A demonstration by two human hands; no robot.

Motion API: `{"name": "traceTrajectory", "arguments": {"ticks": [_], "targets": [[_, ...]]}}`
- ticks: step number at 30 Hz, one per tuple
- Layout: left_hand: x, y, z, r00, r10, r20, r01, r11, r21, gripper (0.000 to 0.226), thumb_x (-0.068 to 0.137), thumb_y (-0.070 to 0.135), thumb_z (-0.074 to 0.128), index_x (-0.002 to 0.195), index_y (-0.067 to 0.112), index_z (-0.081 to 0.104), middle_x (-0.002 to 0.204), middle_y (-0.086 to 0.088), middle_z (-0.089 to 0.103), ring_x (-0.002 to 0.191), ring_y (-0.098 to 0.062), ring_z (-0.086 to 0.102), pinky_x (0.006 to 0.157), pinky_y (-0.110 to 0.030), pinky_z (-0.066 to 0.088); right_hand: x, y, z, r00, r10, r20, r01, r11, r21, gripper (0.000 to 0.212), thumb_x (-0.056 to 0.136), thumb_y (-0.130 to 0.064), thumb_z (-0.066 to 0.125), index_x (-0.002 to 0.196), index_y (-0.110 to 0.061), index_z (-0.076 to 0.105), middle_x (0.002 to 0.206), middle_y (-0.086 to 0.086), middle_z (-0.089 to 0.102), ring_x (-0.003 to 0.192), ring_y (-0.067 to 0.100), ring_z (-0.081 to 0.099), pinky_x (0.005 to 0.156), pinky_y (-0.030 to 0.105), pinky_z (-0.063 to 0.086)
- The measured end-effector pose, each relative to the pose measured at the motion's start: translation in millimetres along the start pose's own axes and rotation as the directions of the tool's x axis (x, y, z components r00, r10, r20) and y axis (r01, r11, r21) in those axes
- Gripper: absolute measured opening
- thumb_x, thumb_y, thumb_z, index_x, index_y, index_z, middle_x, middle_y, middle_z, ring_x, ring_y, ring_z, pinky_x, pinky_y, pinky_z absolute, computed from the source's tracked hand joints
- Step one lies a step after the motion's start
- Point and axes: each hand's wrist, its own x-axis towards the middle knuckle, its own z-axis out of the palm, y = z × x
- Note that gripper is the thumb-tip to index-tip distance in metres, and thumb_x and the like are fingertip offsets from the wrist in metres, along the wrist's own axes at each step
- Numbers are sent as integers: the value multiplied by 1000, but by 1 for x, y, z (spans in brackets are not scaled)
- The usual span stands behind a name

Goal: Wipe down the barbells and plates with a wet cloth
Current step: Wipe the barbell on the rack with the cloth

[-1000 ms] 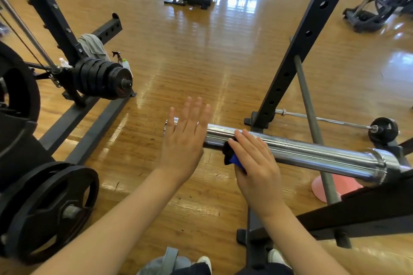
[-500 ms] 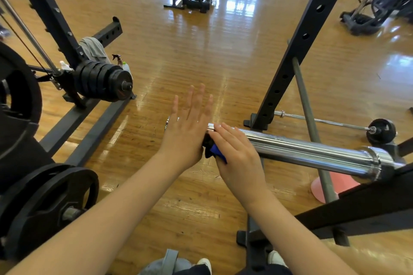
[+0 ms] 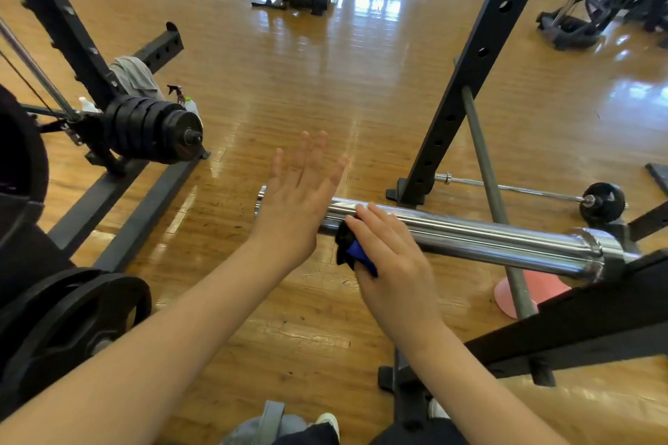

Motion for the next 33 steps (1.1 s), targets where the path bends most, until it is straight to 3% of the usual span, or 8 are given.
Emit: {"name": "traceTrajectory", "arguments": {"ticks": [2, 4, 7, 10, 13, 19, 27, 33], "targets": [[7, 0, -5, 993, 23, 115, -23, 1000, -3, 105, 83, 12, 63, 145, 18, -22, 154, -19, -21, 141, -35, -23, 111, -51, -12, 6, -2, 11, 998, -25, 51, 26, 1000, -13, 63, 63, 8, 79, 122, -2, 60, 130, 14, 57, 126, 28, 47, 110, 42, 28], [10, 0, -11, 981, 5, 193, -11, 1000, 29, 97, 89, 17, 56, 147, 15, -21, 152, -17, -27, 140, -35, -26, 111, -52, -13, 8, 4, 16, 993, -86, 80, 91, 994, -55, 57, 69, 6, 74, 123, -2, 60, 132, 15, 56, 127, 29, 47, 110, 43, 27], [-5, 6, -3, 998, -46, 30, 45, 999, 29, 95, 73, 9, 72, 149, 7, 15, 155, -22, 14, 144, -38, 8, 113, -56, 5, 0, 23, 8, 993, -109, 36, 111, 991, -72, 43, 80, 0, 56, 123, -4, 60, 133, 12, 54, 128, 25, 45, 111, 38, 29], [-22, 12, 11, 991, -66, -120, 61, 997, -46, 89, 56, 1, 80, 134, 3, 38, 138, -20, 48, 132, -38, 40, 109, -54, 20, -6, 30, -1, 998, -61, 11, 62, 995, -79, 50, 74, 5, 65, 123, -4, 60, 133, 11, 53, 128, 24, 45, 110, 40, 31], [-19, 14, 13, 984, -62, -169, 51, 996, -68, 86, 55, 4, 84, 128, 3, 40, 134, -18, 53, 129, -37, 45, 108, -53, 22, -3, 23, -3, 1000, 16, 19, -15, 998, -66, 59, 66, 11, 75, 122, -3, 61, 130, 12, 57, 127, 24, 46, 109, 44, 32], [-14, 12, 17, 964, -76, -255, 41, 990, -138, 41, 67, 1, 79, 104, 1, 61, 121, -18, 62, 120, -38, 53, 109, -47, 21, 18, 0, 13, 997, 6, 80, -1, 998, -64, 57, 68, 5, 75, 123, 0, 60, 130, 16, 57, 126, 30, 49, 108, 44, 31], [-17, 9, 16, 975, -44, -219, 27, 997, -79, 71, 67, -5, 72, 131, 0, 40, 135, -21, 51, 129, -38, 44, 109, -50, 25, -3, 17, -4, 996, 79, 34, -73, 985, -155, 62, 65, 15, 75, 123, -1, 60, 130, 15, 57, 126, 30, 49, 106, 50, 29], [-13, 11, 21, 959, -54, -279, 33, 996, -77, 35, 81, -3, 59, 115, -4, 60, 123, -22, 60, 119, -37, 55, 102, -49, 37, 9, -2, -2, 995, 98, 13, -96, 989, -112, 58, 68, 9, 75, 123, 2, 58, 131, 19, 55, 126, 32, 48, 105, 47, 29]]}}
